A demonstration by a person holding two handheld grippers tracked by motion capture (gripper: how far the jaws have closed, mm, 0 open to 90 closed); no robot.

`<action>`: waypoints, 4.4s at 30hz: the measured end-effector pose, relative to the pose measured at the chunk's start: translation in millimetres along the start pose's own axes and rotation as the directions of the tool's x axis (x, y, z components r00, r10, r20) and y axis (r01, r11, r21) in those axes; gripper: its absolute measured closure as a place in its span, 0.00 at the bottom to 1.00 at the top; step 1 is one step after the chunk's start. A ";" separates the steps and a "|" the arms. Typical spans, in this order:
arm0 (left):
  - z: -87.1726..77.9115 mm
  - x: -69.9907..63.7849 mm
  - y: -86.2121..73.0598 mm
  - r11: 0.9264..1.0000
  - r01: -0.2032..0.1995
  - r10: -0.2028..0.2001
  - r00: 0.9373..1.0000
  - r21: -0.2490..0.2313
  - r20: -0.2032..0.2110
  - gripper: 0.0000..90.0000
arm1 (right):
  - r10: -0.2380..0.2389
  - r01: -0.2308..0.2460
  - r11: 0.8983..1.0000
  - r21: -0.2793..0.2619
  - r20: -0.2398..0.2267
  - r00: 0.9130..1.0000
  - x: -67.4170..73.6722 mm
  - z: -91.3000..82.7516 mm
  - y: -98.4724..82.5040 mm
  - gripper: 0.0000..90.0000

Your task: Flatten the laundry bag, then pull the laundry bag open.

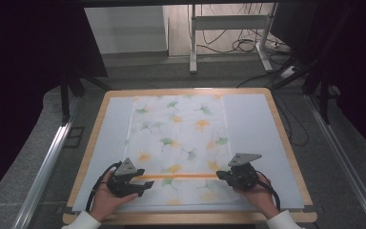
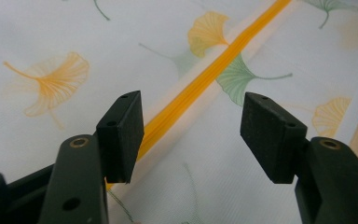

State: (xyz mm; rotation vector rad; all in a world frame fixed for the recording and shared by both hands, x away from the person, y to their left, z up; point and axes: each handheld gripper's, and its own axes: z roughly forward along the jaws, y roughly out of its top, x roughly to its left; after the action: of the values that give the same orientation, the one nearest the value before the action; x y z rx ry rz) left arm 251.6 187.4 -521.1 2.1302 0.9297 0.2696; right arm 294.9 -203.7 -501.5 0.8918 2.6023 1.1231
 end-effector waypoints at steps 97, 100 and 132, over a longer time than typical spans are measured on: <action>181.9 -123.4 161.1 0.912 -0.397 0.361 0.896 0.102 0.257 0.54 | 0.026 -0.029 0.996 0.079 0.032 0.999 12.8 -15.9 -42.5 0.99; 186.7 -123.9 160.8 0.905 -0.409 0.367 0.890 0.115 0.271 0.59 | 0.030 -0.032 0.996 0.078 0.031 0.999 12.8 -15.9 -42.6 0.99; 184.3 -120.0 161.2 0.924 -0.368 0.323 0.898 0.105 0.299 0.95 | 0.039 -0.044 0.997 0.064 0.086 0.996 5.5 -14.0 -39.0 0.99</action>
State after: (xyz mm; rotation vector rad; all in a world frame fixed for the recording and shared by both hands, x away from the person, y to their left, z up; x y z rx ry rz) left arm 337.3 -71.4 -514.2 2.4019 0.4156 0.0682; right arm 267.3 -229.9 -518.8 0.9893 2.5770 0.9916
